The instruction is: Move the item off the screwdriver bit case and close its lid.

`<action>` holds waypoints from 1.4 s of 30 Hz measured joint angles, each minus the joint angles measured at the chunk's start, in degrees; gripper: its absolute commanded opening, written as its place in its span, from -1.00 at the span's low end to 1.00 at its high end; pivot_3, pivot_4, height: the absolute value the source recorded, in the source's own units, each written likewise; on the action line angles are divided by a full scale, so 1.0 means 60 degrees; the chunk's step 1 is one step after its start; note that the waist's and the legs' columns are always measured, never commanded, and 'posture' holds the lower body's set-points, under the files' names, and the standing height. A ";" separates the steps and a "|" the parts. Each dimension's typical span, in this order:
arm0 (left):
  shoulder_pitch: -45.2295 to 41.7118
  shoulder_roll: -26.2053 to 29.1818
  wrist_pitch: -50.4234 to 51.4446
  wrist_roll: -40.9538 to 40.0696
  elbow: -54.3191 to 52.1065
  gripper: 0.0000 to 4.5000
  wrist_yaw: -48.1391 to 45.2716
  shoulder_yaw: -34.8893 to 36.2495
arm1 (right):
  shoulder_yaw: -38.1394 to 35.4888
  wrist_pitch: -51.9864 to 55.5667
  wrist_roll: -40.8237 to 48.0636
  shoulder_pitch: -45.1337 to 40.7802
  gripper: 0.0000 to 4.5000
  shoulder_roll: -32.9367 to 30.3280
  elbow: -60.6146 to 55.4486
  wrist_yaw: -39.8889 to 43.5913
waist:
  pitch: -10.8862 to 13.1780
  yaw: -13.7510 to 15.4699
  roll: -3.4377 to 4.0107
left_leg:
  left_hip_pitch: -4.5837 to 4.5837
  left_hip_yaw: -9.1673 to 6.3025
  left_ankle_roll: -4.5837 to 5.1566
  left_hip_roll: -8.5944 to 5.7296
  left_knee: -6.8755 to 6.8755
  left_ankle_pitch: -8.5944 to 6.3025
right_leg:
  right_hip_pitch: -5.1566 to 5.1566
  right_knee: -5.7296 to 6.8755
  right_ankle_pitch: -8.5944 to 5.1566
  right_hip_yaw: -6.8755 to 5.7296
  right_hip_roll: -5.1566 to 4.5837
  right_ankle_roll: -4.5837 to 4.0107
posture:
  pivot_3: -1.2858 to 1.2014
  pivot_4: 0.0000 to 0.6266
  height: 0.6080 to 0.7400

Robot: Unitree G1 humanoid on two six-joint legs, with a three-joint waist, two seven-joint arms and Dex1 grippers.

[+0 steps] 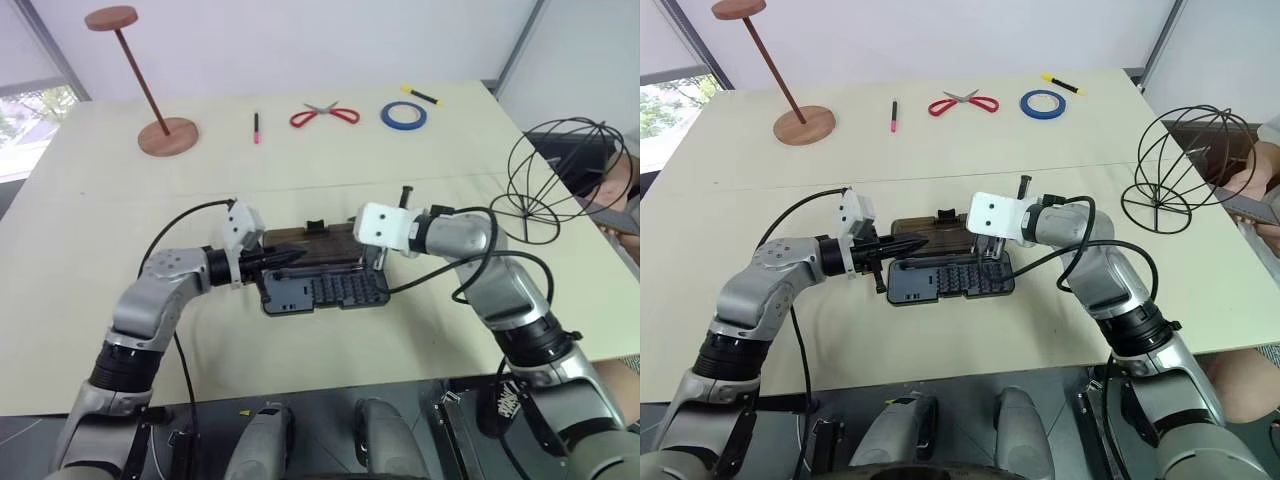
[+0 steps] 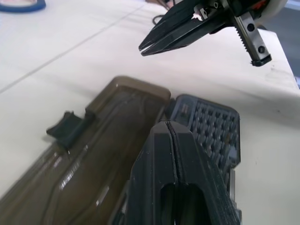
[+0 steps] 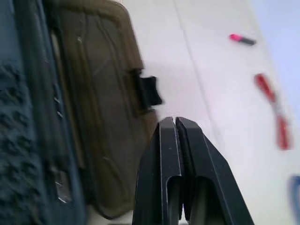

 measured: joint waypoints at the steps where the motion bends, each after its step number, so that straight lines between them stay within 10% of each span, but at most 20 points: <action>1: 0.0139 0.0107 -0.0016 0.0019 0.0030 -1.00 -0.0034 0.0012 | 0.0005 0.0362 0.0215 -0.0303 -0.99 0.0044 0.0545 0.0200 | 0.0000 -0.0002 0.0000 | 0.0000 0.0001 0.0000 0.0000 0.0002 0.0000 | 0.0000 0.0000 0.0000 0.0000 0.0000 0.0000 | 0.03 -0.52 1.00; 10: 0.1106 0.0442 -0.0221 0.0162 0.0022 -1.00 -0.0243 0.0014 | 0.0093 0.0905 0.1051 -0.3699 -0.99 0.0307 0.5012 0.1543 | 0.0002 -0.0045 0.0003 | 0.0000 0.0006 0.0000 0.0000 -0.0010 0.0000 | -0.0006 -0.0002 0.0000 -0.0002 0.0000 -0.0001 | 0.03 -0.52 1.00; 13: 0.1456 0.0443 -0.0256 0.0234 0.0023 -1.00 -0.0241 -0.0052 | 0.0250 0.0197 0.1013 -0.4478 -0.60 0.0536 0.6831 0.1842 | 0.0003 -0.0032 0.0003 | -0.0001 0.0011 0.0000 0.0000 -0.0013 0.0000 | -0.0007 -0.0003 0.0000 -0.0003 0.0000 -0.0002 | 0.03 -0.52 1.00; 20: 0.1770 0.0448 -0.0846 0.0551 0.0029 -1.00 -0.0239 -0.0207 | 0.0865 -0.1653 0.0477 -0.5076 0.97 0.1454 1.0212 0.2210 | 0.0005 -0.0029 0.0007 | -0.0001 0.0007 -0.0002 -0.0003 -0.0011 0.0000 | -0.0007 -0.0001 0.0001 -0.0001 -0.0001 -0.0002 | 0.03 -0.52 1.00; 42: 0.1863 0.0123 -0.1278 0.0868 0.0026 -1.00 0.0002 -0.0325 | -0.0247 -0.1266 0.0511 -0.6095 0.97 0.2156 1.3105 0.1996 | 0.0004 -0.0053 0.0018 | 0.0003 0.0001 -0.0003 -0.0003 -0.0013 0.0001 | -0.0011 0.0011 0.0001 0.0000 -0.0001 -0.0003 | 0.03 -0.52 1.00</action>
